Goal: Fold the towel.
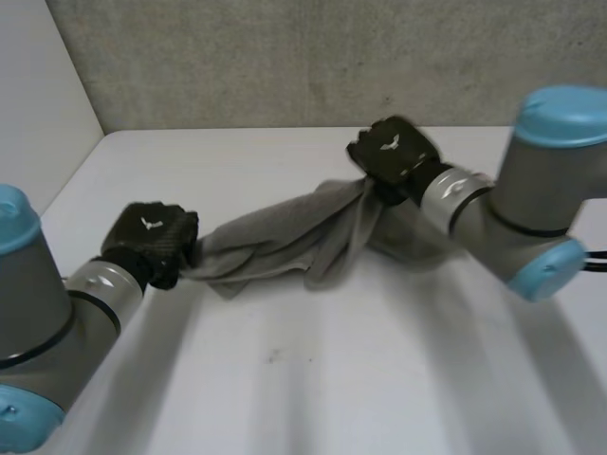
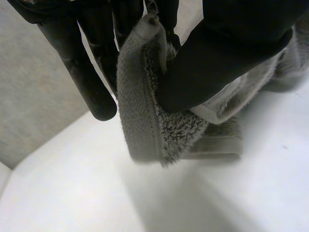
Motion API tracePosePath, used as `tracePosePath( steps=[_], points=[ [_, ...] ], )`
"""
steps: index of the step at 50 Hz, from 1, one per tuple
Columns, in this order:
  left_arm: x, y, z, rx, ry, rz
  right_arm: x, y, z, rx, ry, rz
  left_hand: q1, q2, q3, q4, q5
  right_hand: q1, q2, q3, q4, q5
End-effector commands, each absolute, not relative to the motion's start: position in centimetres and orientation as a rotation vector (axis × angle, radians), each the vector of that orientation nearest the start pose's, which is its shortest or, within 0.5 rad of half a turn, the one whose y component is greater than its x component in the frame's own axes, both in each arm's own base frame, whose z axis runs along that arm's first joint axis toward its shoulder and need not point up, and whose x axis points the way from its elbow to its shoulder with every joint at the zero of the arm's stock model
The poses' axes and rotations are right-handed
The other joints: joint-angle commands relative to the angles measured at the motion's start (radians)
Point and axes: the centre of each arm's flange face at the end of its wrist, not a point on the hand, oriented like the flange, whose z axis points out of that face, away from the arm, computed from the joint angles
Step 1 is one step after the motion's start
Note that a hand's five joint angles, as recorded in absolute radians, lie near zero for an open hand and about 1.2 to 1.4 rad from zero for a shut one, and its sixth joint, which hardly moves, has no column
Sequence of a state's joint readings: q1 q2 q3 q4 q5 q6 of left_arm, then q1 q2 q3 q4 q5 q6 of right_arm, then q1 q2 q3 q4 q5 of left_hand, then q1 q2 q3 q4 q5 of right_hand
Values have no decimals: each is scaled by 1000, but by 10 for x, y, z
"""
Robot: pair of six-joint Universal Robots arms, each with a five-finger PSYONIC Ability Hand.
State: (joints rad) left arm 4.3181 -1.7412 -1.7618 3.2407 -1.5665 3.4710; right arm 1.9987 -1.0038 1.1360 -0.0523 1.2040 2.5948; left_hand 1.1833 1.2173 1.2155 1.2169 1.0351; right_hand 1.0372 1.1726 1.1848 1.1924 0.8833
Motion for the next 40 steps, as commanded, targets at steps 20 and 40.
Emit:
tracePosePath(
  steps=[20, 40],
  points=[
    [-223, -214, 245, 758, 2495, -1937, 224, -275, 276, -1219, 2187, -1621, 213, 179, 181, 179, 187, 359, 224, 211, 204, 338],
    [-256, -317, 273, 685, 2218, -2240, 247, -380, 314, -1191, 1828, -2406, 213, 179, 181, 179, 187, 359, 224, 211, 204, 338]
  ],
)
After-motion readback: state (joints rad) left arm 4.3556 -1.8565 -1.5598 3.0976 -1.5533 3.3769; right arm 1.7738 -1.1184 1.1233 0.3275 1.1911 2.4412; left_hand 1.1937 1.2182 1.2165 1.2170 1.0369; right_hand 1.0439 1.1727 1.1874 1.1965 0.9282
